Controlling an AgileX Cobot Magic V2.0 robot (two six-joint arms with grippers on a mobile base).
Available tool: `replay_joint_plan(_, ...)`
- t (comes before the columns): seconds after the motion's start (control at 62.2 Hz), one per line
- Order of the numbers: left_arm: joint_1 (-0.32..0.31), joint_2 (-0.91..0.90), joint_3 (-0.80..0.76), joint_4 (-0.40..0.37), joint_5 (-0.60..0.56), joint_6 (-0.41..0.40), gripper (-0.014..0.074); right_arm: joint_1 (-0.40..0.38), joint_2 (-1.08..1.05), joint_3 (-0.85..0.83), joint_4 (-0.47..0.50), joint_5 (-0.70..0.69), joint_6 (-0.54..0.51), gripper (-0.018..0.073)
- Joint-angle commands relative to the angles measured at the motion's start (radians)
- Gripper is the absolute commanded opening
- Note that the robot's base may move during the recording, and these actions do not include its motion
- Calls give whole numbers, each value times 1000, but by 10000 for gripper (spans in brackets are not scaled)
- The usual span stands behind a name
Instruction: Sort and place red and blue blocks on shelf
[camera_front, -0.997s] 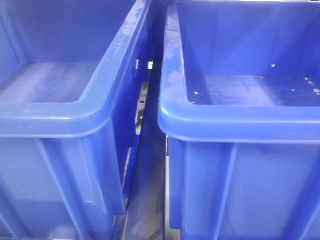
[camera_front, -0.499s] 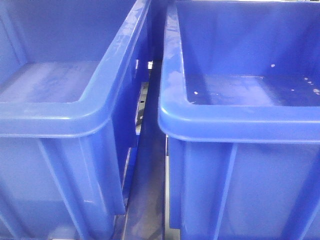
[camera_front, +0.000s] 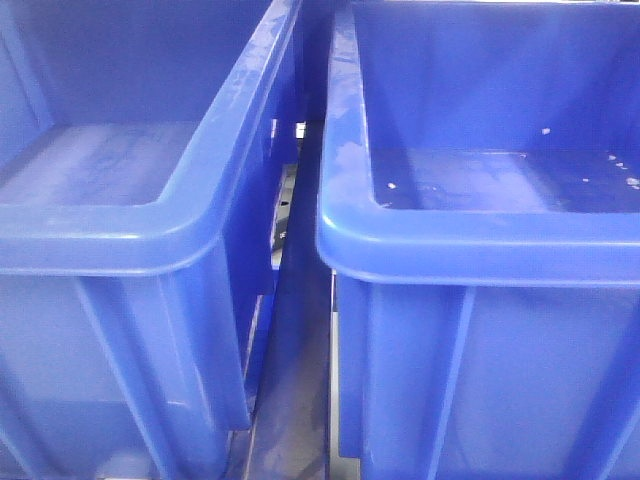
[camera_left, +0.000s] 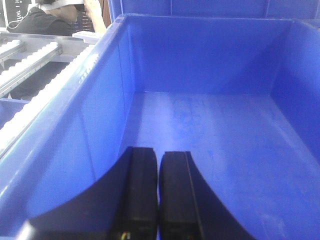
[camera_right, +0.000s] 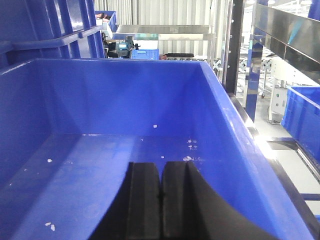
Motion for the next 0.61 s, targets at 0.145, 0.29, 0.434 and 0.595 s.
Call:
replay_joint_plan(0.145, 2, -19, 24, -7, -83, -3, 125, 3, -19, -19, 2, -84, 0, 54)
replay_joint_plan(0.29, 2, -19, 24, -7, -83, -3, 125, 3, -19, -19, 2, -84, 0, 54)
replay_joint_plan(0.434, 2, -19, 24, -7, -83, -3, 125, 3, -19, -19, 2, -84, 0, 54)
replay_joint_plan(0.595, 2, -19, 24, -7, -83, -3, 125, 3, -19, -19, 2, -84, 0, 54)
